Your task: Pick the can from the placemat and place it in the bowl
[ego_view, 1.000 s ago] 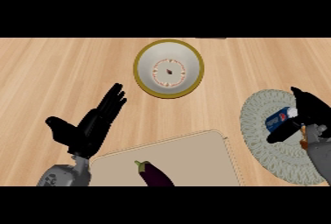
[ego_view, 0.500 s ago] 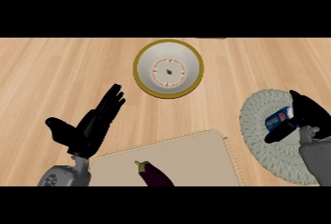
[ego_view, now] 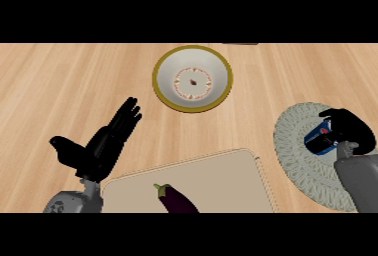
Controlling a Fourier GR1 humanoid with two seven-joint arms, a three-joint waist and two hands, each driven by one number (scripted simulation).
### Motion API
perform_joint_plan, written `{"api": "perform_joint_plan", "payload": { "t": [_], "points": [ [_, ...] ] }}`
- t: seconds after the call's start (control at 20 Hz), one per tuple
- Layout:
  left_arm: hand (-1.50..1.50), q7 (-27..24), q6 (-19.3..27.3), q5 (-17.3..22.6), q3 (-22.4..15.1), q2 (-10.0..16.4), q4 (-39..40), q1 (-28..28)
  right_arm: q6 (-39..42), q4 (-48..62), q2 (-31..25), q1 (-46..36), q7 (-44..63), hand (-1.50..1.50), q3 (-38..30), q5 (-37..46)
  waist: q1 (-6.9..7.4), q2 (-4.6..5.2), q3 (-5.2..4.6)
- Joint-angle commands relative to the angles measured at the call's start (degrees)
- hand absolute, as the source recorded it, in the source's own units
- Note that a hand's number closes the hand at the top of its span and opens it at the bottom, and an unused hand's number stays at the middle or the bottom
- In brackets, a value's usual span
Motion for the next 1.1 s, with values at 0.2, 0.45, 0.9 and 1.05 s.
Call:
{"api": "perform_joint_plan", "payload": {
  "t": [0.2, 0.45, 0.9, 1.05],
  "points": [
    [0.00, -3.8, -2.1, -1.9, 1.3, -1.4, 3.8, 0.0, -4.2, 4.3, 1.6, 3.8, -10.3, 1.50, 0.3, 5.5, -0.14, 0.22, 0.26],
    [0.00, 1.3, -0.1, -3.2, 1.0, -3.3, 1.3, -2.0, -0.2, 1.4, 1.5, 2.2, -9.1, 1.50, -1.6, 6.9, -0.18, 0.16, 0.26],
    [0.00, 2.2, -2.9, -2.3, 0.5, -2.9, -0.5, -0.7, 0.3, -1.6, 13.9, -5.3, 1.6, 1.50, 12.6, 19.5, 1.84, 0.19, 0.16],
    [0.00, 2.8, -4.3, -2.4, -0.3, -2.7, 0.7, -4.0, 2.3, 1.0, 24.4, -11.3, 3.2, 1.50, 21.7, 21.8, 6.89, 1.09, 0.03]
  ]
}}
